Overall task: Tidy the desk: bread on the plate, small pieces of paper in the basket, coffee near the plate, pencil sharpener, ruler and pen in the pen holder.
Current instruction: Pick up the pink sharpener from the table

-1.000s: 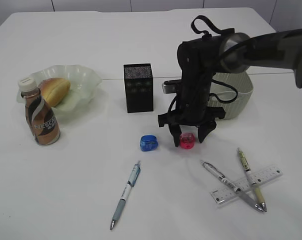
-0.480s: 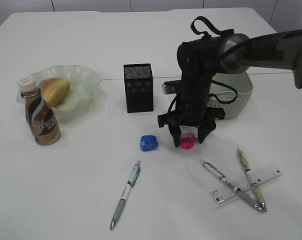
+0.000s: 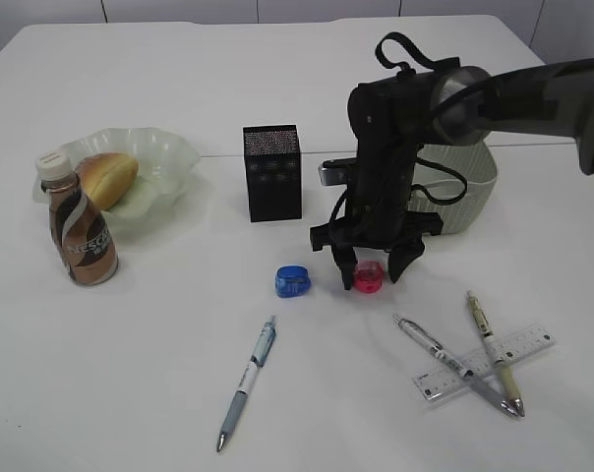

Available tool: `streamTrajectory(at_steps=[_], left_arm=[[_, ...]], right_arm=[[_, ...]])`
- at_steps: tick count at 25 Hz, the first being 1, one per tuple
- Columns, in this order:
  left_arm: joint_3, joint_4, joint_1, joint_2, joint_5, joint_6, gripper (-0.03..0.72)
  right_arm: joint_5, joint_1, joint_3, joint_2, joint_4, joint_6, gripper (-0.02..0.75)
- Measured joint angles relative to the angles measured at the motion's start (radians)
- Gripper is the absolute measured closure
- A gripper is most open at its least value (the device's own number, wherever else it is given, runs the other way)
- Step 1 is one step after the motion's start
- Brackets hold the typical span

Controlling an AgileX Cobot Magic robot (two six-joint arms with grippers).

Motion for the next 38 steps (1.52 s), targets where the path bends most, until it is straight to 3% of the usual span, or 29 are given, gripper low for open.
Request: streamTrajectory(at_steps=[7,38], left_arm=[[0.0,0.0,0.0,0.0,0.0,0.0,0.272],[0.0,0.0,0.0,0.0,0.0,0.0,0.272]], right_arm=[[0.002,0.0,-0.002,0.001,0.0,0.0,0.425],[0.087,0.0,-0.064,0.002,0.006,0.001,0.44]])
